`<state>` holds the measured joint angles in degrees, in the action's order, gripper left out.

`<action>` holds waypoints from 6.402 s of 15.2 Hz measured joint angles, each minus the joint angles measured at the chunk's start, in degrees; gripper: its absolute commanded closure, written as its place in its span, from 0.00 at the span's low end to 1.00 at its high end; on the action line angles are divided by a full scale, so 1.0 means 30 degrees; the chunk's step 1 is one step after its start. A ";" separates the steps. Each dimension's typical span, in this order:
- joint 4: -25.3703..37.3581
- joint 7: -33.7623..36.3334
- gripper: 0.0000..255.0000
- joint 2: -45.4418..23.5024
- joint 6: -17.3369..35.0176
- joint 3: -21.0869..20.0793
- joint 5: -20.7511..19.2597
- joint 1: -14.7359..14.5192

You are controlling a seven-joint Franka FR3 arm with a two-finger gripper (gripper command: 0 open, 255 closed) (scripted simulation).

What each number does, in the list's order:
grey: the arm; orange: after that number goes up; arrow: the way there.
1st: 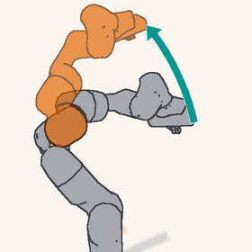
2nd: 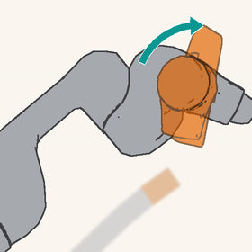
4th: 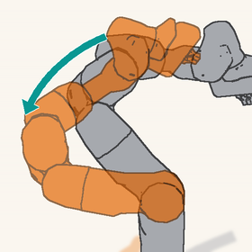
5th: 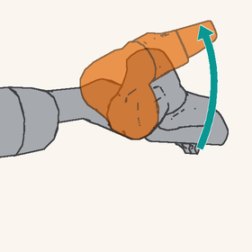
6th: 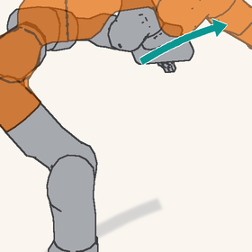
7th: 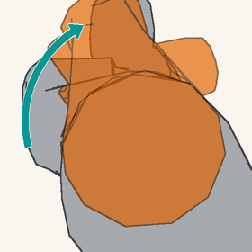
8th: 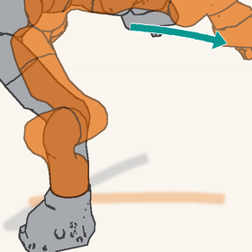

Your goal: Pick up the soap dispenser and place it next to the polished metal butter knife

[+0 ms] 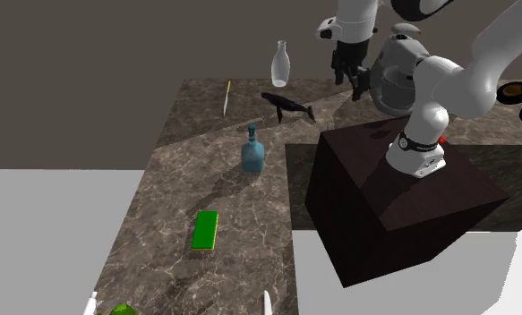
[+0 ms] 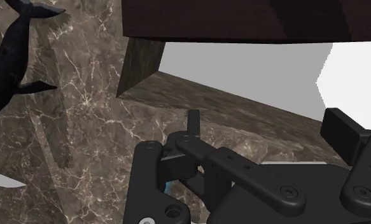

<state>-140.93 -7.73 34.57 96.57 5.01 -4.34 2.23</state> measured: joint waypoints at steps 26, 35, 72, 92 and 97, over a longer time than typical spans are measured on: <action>0.8519 -0.2555 0.00 -1.7077 1.2049 0.2039 0.1812 0.1386; 0.8364 -0.2747 0.00 -1.8426 1.3588 0.1912 0.2147 0.1543; 1.0169 -0.2461 1.00 -1.5527 0.8935 0.2188 0.1472 0.1328; 1.3445 -0.2347 1.00 -1.4018 0.4176 0.2232 0.1155 0.1225; 1.4570 -0.2386 1.00 -1.3902 0.2939 0.2244 0.1138 0.1233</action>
<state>-97.22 -14.89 -7.13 105.38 11.75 -0.92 5.93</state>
